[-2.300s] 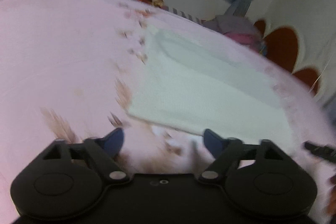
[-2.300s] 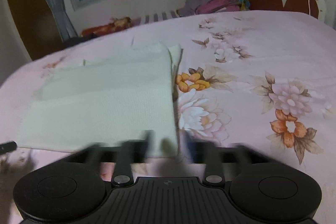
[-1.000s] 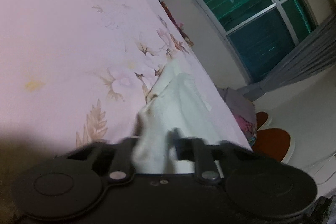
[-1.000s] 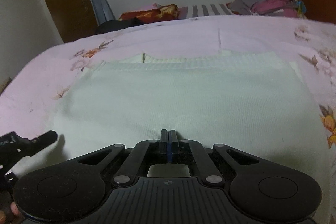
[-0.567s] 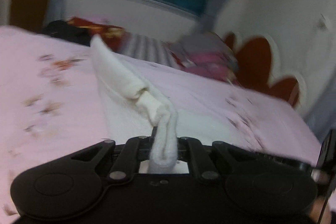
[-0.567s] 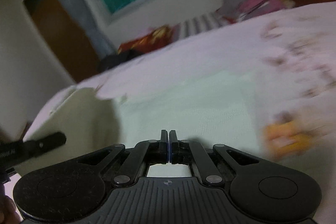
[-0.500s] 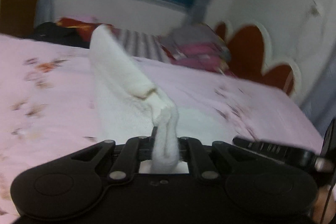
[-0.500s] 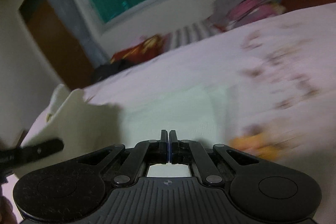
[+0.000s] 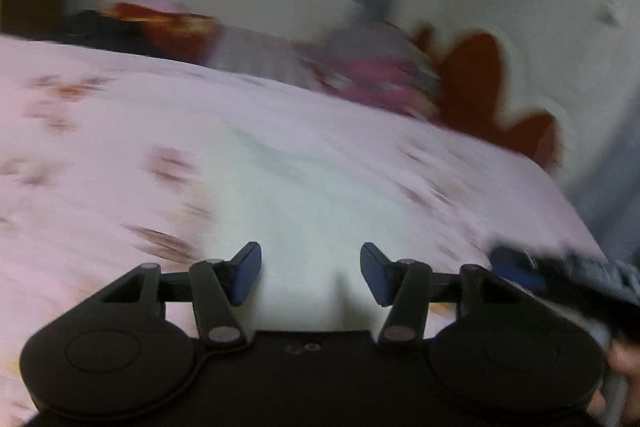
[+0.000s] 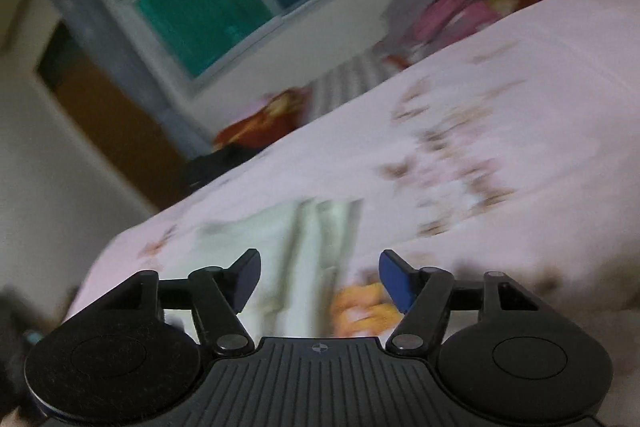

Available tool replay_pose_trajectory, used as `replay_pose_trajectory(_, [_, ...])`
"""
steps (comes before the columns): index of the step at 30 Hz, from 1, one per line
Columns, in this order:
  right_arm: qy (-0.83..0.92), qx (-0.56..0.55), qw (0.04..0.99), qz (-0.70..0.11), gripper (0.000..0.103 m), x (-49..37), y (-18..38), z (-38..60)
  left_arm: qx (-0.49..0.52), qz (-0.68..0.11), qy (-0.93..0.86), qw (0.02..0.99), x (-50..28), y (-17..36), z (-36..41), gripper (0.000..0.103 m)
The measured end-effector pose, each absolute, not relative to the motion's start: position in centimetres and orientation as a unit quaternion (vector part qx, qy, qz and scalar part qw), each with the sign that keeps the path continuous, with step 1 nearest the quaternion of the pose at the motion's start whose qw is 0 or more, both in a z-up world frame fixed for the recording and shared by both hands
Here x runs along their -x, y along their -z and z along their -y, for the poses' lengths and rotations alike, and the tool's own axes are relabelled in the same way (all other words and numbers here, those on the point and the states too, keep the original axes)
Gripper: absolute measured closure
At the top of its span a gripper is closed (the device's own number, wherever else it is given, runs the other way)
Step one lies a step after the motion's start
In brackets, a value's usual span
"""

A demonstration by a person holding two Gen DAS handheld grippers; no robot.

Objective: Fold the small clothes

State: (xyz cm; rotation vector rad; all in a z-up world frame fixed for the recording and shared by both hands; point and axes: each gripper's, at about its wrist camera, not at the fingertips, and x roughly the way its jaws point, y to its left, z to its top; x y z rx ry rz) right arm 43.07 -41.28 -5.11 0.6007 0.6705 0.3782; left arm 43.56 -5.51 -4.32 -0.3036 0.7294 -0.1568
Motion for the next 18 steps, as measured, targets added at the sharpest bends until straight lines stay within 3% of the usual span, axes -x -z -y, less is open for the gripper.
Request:
replay_pose_trajectory(2, [-0.212, -0.293, 0.869, -0.337, 0.063, -44.2, 5.5, 39.4, 0.169, -0.360, 0.053, 0.916, -44.4, 4.9, 2.9, 0.054])
replay_pose_trajectory(6, [-0.240, -0.282, 0.849, -0.377, 0.063, -46.3, 7.3, 35.3, 0.165, -0.392, 0.050, 0.904, -45.3, 7.1, 1.4, 0.058])
replay_pose_trajectory(10, [-0.236, -0.266, 0.843, -0.404, 0.063, -47.5, 8.7, 33.0, 0.158, -0.415, 0.055, 0.894, -46.1, 8.9, 1.2, 0.056])
replay_pose_trajectory(18, [-0.223, -0.260, 0.836, -0.430, 0.063, -49.1, 10.1, 32.0, 0.163, -0.395, 0.102, 0.898, -47.3, 8.5, 0.4, 0.059])
